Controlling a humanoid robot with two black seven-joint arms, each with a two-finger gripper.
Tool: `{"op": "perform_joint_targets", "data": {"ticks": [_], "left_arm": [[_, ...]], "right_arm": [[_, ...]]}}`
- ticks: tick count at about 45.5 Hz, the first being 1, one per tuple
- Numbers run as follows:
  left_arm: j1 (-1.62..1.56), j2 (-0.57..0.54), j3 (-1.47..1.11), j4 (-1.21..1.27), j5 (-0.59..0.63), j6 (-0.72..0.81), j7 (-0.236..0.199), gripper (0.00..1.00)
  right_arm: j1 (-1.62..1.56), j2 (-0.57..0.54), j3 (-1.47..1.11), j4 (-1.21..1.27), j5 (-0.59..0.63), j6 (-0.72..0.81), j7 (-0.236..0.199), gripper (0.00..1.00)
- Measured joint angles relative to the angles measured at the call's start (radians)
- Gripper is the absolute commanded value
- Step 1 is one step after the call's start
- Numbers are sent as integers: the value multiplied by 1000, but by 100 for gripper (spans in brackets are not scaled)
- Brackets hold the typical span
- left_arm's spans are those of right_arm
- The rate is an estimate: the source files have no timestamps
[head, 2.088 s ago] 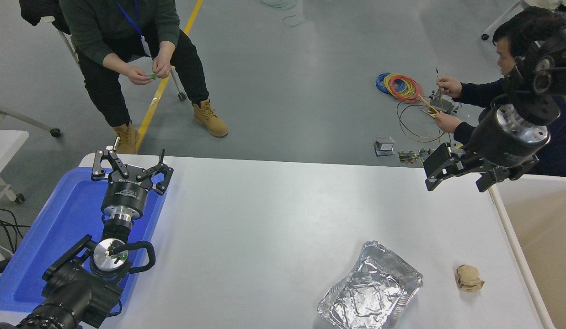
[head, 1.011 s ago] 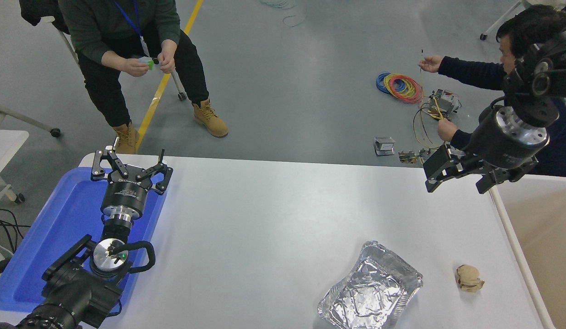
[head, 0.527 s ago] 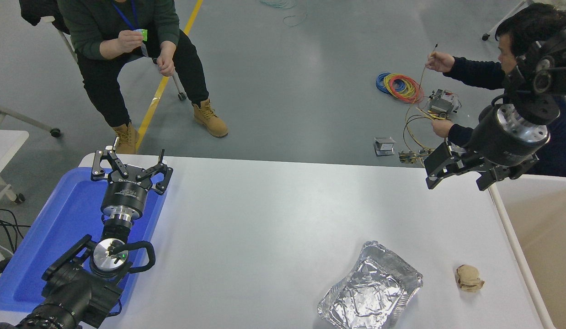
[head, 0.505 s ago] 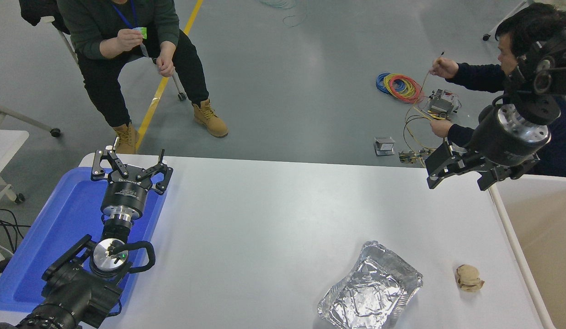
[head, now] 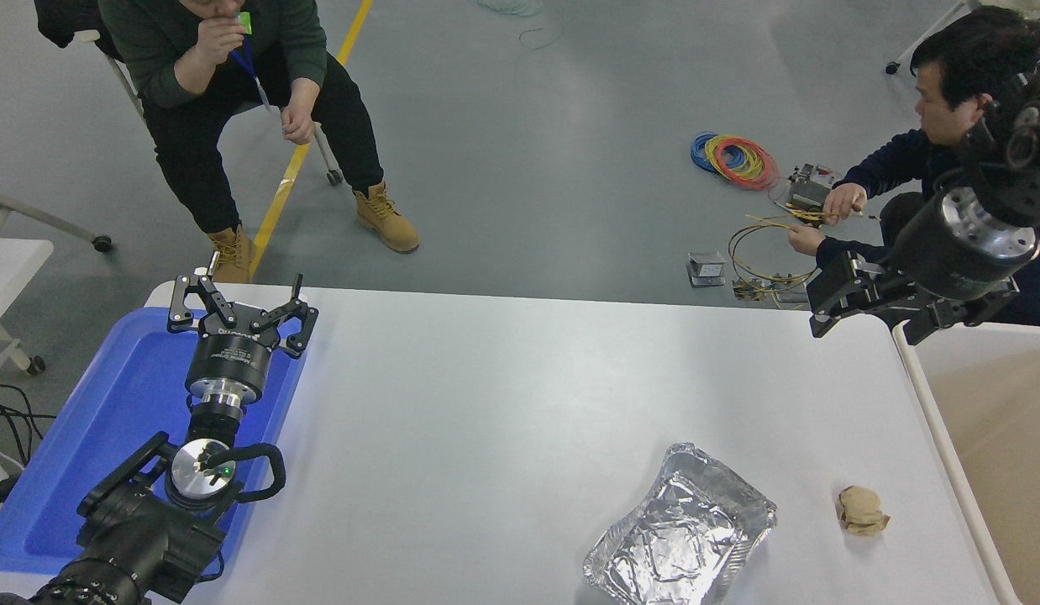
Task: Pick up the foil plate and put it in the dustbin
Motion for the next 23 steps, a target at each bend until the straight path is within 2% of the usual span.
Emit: {"op": "perform_joint_targets", "data": {"ticks": [23], "left_arm": [[0, 0, 0, 0, 0, 0, 0, 100]], "right_arm": [[-170, 8, 25, 85, 95, -220, -1, 100]]}}
